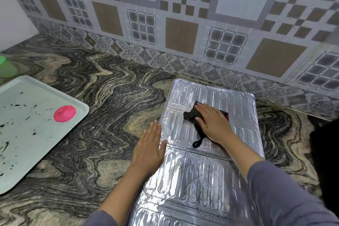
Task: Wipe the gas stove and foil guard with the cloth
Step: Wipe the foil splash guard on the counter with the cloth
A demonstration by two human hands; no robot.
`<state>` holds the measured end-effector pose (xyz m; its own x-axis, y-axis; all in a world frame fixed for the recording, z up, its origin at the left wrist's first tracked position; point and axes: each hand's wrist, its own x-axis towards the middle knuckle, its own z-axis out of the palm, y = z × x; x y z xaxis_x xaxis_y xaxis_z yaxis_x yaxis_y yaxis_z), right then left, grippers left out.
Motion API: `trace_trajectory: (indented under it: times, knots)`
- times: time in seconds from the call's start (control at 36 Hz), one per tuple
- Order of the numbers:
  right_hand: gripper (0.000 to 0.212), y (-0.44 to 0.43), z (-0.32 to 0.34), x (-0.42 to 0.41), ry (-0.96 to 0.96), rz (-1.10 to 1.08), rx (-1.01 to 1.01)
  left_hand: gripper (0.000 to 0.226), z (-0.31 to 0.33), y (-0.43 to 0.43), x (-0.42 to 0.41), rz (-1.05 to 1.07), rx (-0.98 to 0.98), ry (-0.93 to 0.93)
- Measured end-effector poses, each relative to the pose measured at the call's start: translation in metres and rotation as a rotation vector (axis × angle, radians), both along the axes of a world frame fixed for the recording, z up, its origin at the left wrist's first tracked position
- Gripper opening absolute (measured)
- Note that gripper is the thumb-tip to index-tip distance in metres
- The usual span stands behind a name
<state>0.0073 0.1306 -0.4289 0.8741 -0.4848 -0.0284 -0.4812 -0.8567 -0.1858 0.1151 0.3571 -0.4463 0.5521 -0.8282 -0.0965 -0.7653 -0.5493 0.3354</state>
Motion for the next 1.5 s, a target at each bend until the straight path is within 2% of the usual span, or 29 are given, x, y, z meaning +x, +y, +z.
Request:
trace_trajectory:
  times: [0.28,0.42,0.53,0.64,0.78,0.92,1.06,1.17,1.36,1.5]
  knots:
    - [0.054,0.002,0.0,-0.059,-0.047,-0.527,0.016,0.06,-0.002,0.0,0.0,0.005,-0.018,-0.01]
    - [0.056,0.027,-0.004,-0.049,-0.084,-0.795,0.071,0.065,-0.006,-0.001,0.003,-0.002,-0.03,-0.033]
    - [0.061,0.048,-0.004,-0.026,-0.111,-0.91,0.159,0.066,-0.007,-0.001,0.004,-0.01,-0.038,-0.043]
    - [0.067,0.067,0.0,-0.003,-0.121,-0.896,0.235,0.066,-0.006,-0.001,0.004,-0.018,-0.045,-0.034]
    - [0.069,0.072,0.007,0.002,-0.035,-0.723,0.284,0.068,-0.009,0.0,0.006,-0.025,-0.049,-0.036]
    - [0.066,0.056,0.013,-0.028,0.016,-0.471,0.146,0.076,-0.008,0.0,0.007,-0.034,-0.053,-0.034]
    - [0.062,0.042,0.008,-0.044,0.015,-0.224,0.082,0.067,-0.007,0.001,0.007,-0.038,-0.05,-0.022]
    - [0.057,0.049,0.0,-0.039,-0.068,-0.3,0.051,0.067,-0.007,0.001,0.007,-0.041,-0.05,-0.023]
    - [0.057,0.073,-0.01,0.005,-0.132,-0.618,0.078,0.061,-0.007,0.002,0.007,-0.04,-0.04,-0.011]
    - [0.059,0.083,-0.01,0.042,-0.14,-0.599,0.095,0.061,-0.005,0.001,0.007,-0.045,-0.051,-0.008]
